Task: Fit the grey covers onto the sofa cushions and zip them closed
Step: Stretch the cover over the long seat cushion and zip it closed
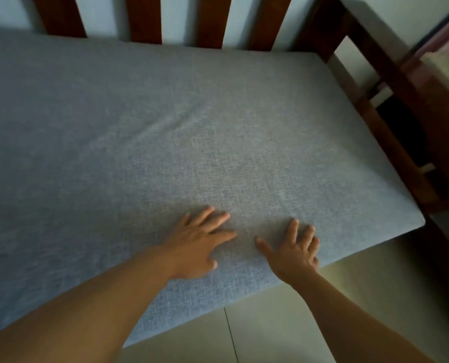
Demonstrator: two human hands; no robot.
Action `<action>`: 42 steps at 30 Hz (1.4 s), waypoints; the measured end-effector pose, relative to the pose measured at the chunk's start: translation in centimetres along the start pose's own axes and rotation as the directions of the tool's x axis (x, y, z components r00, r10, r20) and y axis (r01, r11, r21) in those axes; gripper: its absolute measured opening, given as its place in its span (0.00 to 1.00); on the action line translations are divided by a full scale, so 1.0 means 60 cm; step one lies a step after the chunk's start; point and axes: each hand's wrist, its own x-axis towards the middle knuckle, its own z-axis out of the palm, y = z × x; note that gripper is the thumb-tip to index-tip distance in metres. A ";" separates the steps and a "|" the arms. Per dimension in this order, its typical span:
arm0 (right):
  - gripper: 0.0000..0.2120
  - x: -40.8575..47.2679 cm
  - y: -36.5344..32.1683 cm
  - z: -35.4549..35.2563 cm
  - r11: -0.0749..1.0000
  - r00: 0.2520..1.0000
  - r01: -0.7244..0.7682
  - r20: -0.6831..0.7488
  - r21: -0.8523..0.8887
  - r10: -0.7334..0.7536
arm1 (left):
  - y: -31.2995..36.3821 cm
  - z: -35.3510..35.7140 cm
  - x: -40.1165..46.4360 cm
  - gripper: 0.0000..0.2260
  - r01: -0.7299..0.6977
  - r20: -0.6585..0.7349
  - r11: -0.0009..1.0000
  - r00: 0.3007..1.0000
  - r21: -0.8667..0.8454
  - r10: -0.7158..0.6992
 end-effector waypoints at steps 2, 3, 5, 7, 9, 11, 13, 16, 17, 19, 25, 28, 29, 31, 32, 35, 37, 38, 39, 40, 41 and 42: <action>0.45 0.005 -0.004 -0.018 1.000 0.999 -0.012 -0.044 0.010 0.012 | 0.004 -0.010 0.007 0.32 -0.004 0.022 1.000 1.000 -0.017 0.005; 0.43 0.005 -0.013 -0.022 0.999 0.997 0.038 -0.073 -0.008 -0.038 | -0.001 -0.014 0.007 0.32 0.034 0.004 0.999 0.999 -0.038 -0.034; 0.41 0.003 -0.039 -0.020 0.976 0.973 0.213 -0.080 -0.035 -0.215 | -0.025 -0.027 0.000 0.33 0.172 -0.045 0.984 0.984 -0.050 -0.174; 0.41 -0.008 -0.078 -0.001 0.933 0.935 0.354 -0.011 -0.067 -0.356 | -0.064 -0.035 -0.019 0.33 0.309 -0.072 0.950 0.948 -0.045 -0.311; 0.41 -0.019 -0.120 0.016 0.906 0.911 0.411 0.018 -0.105 -0.411 | -0.110 -0.042 -0.046 0.34 0.375 -0.084 0.926 0.922 -0.044 -0.378; 0.40 -0.035 -0.166 0.030 0.878 0.887 0.462 0.046 -0.124 -0.460 | -0.155 -0.044 -0.085 0.35 0.428 -0.099 0.903 0.897 -0.045 -0.430; 0.39 -0.053 -0.214 0.044 0.849 0.861 0.509 0.070 -0.142 -0.504 | -0.196 -0.041 -0.127 0.36 0.491 -0.125 0.870 0.861 -0.040 -0.492; 0.38 -0.082 -0.287 0.065 0.821 0.836 0.548 0.064 -0.160 -0.545 | -0.254 -0.034 -0.186 0.36 0.547 -0.167 0.837 0.823 -0.030 -0.543; 0.38 -0.092 -0.309 0.073 0.813 0.829 0.559 0.067 -0.162 -0.556 | -0.272 -0.032 -0.205 0.35 0.558 -0.173 0.829 0.813 -0.035 -0.555; 0.37 -0.118 -0.358 0.092 0.795 0.815 0.578 0.083 -0.181 -0.574 | -0.309 -0.031 -0.247 0.35 0.581 -0.179 0.810 0.791 -0.081 -0.585; 0.37 -0.247 -0.533 0.183 0.742 0.773 0.630 0.095 -0.229 -0.627 | -0.463 0.007 -0.432 0.35 0.656 -0.213 0.740 0.710 -0.149 -0.672; 0.36 -0.340 -0.639 0.247 0.676 0.716 0.694 0.136 -0.249 -0.685 | -0.551 0.043 -0.562 0.35 0.712 -0.201 0.672 0.642 -0.204 -0.740; 0.36 -0.376 -0.674 0.271 0.649 0.692 0.718 0.156 -0.251 -0.705 | -0.582 0.056 -0.608 0.36 0.738 -0.192 0.638 0.608 -0.222 -0.770; 0.34 -0.447 -0.738 0.316 0.583 0.631 0.773 0.204 -0.250 -0.749 | -0.631 0.077 -0.694 0.36 0.785 -0.154 0.569 0.548 -0.246 -0.822; 0.33 -0.481 -0.767 0.336 0.531 0.581 0.811 0.239 -0.246 -0.778 | -0.651 0.085 -0.734 0.36 0.804 -0.125 0.534 0.521 -0.262 -0.845; 0.33 -0.575 -0.848 0.377 0.273 0.346 0.936 0.440 -0.223 -0.829 | -0.697 0.102 -0.840 0.36 0.846 -0.036 0.434 0.446 -0.309 -0.894; 0.31 -0.618 -0.893 0.387 0.177 0.252 0.966 0.530 -0.189 -0.810 | -0.720 0.102 -0.889 0.35 0.876 -0.001 0.371 0.390 -0.309 -0.921; 0.30 -0.631 -0.915 0.388 0.186 0.259 0.964 0.518 -0.190 -0.815 | -0.732 0.100 -0.908 0.35 0.887 0.004 0.338 0.358 -0.315 -0.934; 0.30 -0.633 -0.929 0.386 0.225 0.298 0.952 0.470 -0.207 -0.831 | -0.740 0.095 -0.918 0.34 0.896 0.006 0.311 0.330 -0.317 -0.944; 0.31 -0.629 -0.943 0.384 0.281 0.356 0.930 0.395 -0.236 -0.847 | -0.750 0.091 -0.926 0.34 0.900 -0.003 0.294 0.310 -0.323 -0.951; 0.32 -0.621 -0.956 0.381 0.351 0.424 0.898 0.317 -0.265 -0.848 | -0.760 0.089 -0.933 0.34 0.896 -0.018 0.289 0.301 -0.337 -0.954; 0.33 -0.609 -0.964 0.378 0.419 0.491 0.860 0.250 -0.291 -0.835 | -0.769 0.089 -0.934 0.34 0.886 -0.039 0.300 0.307 -0.355 -0.951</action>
